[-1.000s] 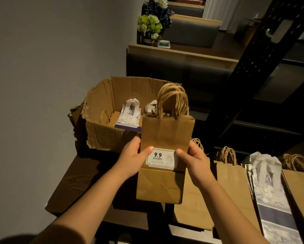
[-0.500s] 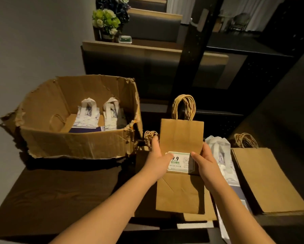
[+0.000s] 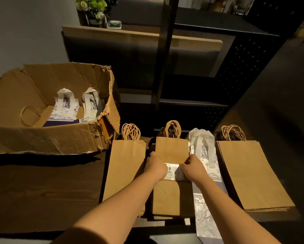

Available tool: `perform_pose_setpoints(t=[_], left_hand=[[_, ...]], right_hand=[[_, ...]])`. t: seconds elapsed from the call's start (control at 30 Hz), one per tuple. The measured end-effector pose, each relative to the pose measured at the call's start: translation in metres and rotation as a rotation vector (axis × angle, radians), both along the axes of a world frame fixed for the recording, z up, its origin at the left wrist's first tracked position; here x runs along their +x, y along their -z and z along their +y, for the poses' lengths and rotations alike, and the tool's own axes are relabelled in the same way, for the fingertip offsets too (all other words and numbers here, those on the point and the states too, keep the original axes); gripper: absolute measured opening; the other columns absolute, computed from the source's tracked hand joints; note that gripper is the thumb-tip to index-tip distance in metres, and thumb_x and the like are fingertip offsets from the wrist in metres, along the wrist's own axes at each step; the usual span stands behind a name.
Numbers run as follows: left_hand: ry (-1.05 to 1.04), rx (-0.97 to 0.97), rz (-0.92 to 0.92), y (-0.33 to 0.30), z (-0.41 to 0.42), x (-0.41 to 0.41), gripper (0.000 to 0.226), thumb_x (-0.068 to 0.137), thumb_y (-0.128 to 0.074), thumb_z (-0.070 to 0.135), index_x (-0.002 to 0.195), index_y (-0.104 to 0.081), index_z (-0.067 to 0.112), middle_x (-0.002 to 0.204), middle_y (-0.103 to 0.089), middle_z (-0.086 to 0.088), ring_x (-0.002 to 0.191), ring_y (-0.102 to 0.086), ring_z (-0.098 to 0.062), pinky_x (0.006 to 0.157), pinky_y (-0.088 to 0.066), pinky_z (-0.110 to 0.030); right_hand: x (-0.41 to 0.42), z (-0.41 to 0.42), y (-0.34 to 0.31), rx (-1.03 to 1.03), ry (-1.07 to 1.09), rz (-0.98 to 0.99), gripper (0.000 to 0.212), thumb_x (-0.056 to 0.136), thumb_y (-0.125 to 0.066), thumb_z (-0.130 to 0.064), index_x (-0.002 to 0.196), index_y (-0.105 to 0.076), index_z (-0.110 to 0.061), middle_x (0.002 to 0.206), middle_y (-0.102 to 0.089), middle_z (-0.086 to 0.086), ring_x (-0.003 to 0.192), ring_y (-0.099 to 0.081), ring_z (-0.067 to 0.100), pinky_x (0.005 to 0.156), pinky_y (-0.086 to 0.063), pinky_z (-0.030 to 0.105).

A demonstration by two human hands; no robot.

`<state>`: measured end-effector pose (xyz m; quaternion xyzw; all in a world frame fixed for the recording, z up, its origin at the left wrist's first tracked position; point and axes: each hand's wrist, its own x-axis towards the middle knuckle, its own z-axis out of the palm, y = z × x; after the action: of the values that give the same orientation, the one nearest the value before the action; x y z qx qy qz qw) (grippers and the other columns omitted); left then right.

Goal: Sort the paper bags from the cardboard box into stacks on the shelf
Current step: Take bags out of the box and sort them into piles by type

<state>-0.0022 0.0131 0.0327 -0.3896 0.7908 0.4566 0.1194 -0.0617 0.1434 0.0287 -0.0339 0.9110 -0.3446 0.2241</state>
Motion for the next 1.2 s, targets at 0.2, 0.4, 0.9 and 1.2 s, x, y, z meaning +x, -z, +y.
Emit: perform_pose_setpoints(t=[0.2, 0.4, 0.9, 1.2], left_hand=[[-0.062, 0.008, -0.136, 0.007, 0.008, -0.012, 0.083, 0.086, -0.060, 0.007, 0.151, -0.009, 0.014, 0.148, -0.033, -0.015, 0.125, -0.046, -0.034, 0.099, -0.047, -0.041], [-0.098, -0.021, -0.158, 0.007, 0.013, -0.015, 0.094, 0.088, -0.058, 0.013, 0.153, 0.010, 0.010, 0.155, -0.019, -0.015, 0.136, -0.031, -0.033, 0.106, -0.039, -0.040], [-0.200, 0.136, -0.116, 0.013, 0.018, -0.013, 0.095, 0.088, -0.058, 0.015, 0.153, 0.010, 0.020, 0.150, -0.034, -0.012, 0.128, -0.045, -0.032, 0.105, -0.044, -0.046], [-0.305, 0.329, -0.049, 0.005, 0.003, -0.012, 0.074, 0.087, -0.050, 0.006, 0.148, -0.012, 0.019, 0.124, -0.053, -0.016, 0.106, -0.058, -0.033, 0.092, -0.052, -0.050]], right_hand=[[-0.014, -0.004, 0.011, 0.046, -0.080, -0.018, 0.016, 0.091, -0.058, -0.014, 0.101, -0.046, -0.012, 0.091, -0.053, 0.001, 0.084, -0.052, 0.020, 0.066, -0.041, 0.028], [-0.019, -0.004, 0.017, 0.017, -0.105, -0.036, 0.016, 0.090, -0.057, -0.011, 0.101, -0.044, -0.011, 0.088, -0.053, 0.000, 0.075, -0.051, 0.013, 0.053, -0.036, 0.020], [-0.021, -0.001, 0.037, 0.016, -0.103, -0.097, 0.025, 0.089, -0.056, -0.010, 0.109, -0.041, -0.012, 0.097, -0.056, 0.006, 0.088, -0.058, 0.023, 0.064, -0.044, 0.029], [-0.021, -0.010, 0.040, -0.004, -0.092, -0.102, 0.026, 0.087, -0.052, -0.013, 0.111, -0.052, -0.002, 0.084, -0.060, 0.006, 0.065, -0.052, 0.016, 0.050, -0.036, 0.024]])
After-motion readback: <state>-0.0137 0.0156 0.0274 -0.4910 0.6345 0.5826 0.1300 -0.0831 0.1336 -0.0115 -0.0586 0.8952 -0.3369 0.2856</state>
